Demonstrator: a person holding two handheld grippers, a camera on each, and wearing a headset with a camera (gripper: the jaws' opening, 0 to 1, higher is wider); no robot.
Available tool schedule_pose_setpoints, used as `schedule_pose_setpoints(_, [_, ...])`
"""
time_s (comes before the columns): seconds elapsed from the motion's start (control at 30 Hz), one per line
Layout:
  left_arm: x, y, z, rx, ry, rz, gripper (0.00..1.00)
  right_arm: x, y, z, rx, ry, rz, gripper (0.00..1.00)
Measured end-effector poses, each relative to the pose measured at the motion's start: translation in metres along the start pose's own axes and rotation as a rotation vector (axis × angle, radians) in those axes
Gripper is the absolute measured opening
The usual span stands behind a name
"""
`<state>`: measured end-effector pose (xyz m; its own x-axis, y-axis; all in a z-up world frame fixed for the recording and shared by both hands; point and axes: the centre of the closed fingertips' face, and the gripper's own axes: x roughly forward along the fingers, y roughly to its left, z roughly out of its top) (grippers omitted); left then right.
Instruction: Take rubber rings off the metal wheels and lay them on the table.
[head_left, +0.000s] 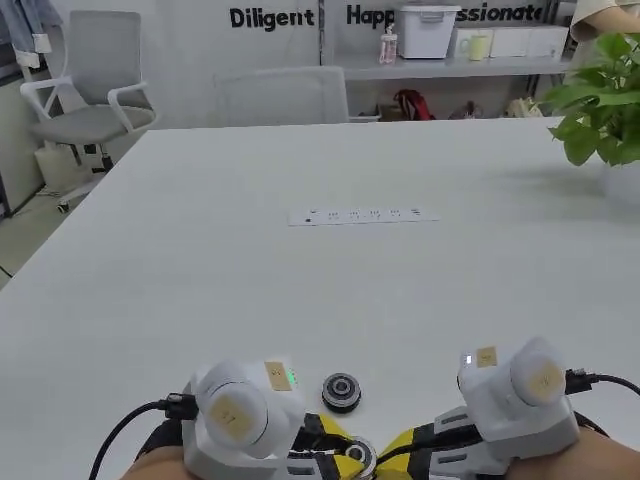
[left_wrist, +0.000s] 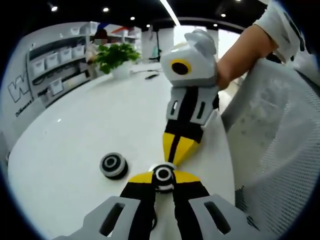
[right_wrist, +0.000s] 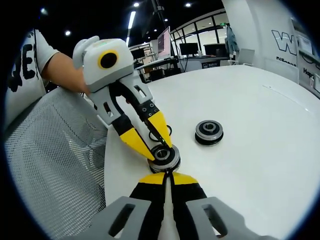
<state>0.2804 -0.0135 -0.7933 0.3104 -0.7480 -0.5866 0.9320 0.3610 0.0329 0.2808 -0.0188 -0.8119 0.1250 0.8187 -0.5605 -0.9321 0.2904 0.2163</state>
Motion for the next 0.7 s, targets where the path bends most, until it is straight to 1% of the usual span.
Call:
schedule_pose_setpoints(0.1, [0.0003, -0.0001, -0.0003, 0.027, 0.009, 0.003, 0.13, 0.0001, -0.0024, 0.0001, 0.009, -0.001, -0.005, 0.0])
schedule_pose_setpoints(0.23, [0.0005, 0.0005, -0.0002, 0.029, 0.01, 0.007, 0.13, -0.0005, -0.0042, 0.0005, 0.048, -0.009, -0.005, 0.0])
schedule_pose_setpoints(0.33, [0.0005, 0.0006, -0.0003, 0.031, 0.012, 0.007, 0.13, -0.0029, -0.0047, 0.0021, 0.098, -0.027, -0.001, 0.0])
schedule_pose_setpoints(0.5, [0.0004, 0.0008, 0.0, 0.031, 0.013, 0.006, 0.13, -0.0066, -0.008, 0.0049, 0.136, -0.053, -0.008, 0.0])
schedule_pose_setpoints(0.57, [0.0003, 0.0008, -0.0001, 0.03, 0.013, 0.006, 0.13, -0.0079, -0.0087, 0.0063, 0.171, -0.066, -0.006, 0.0])
schedule_pose_setpoints(0.7, [0.0004, 0.0009, -0.0001, 0.031, 0.015, 0.008, 0.13, -0.0097, -0.0091, 0.0094, 0.206, -0.091, -0.004, 0.0])
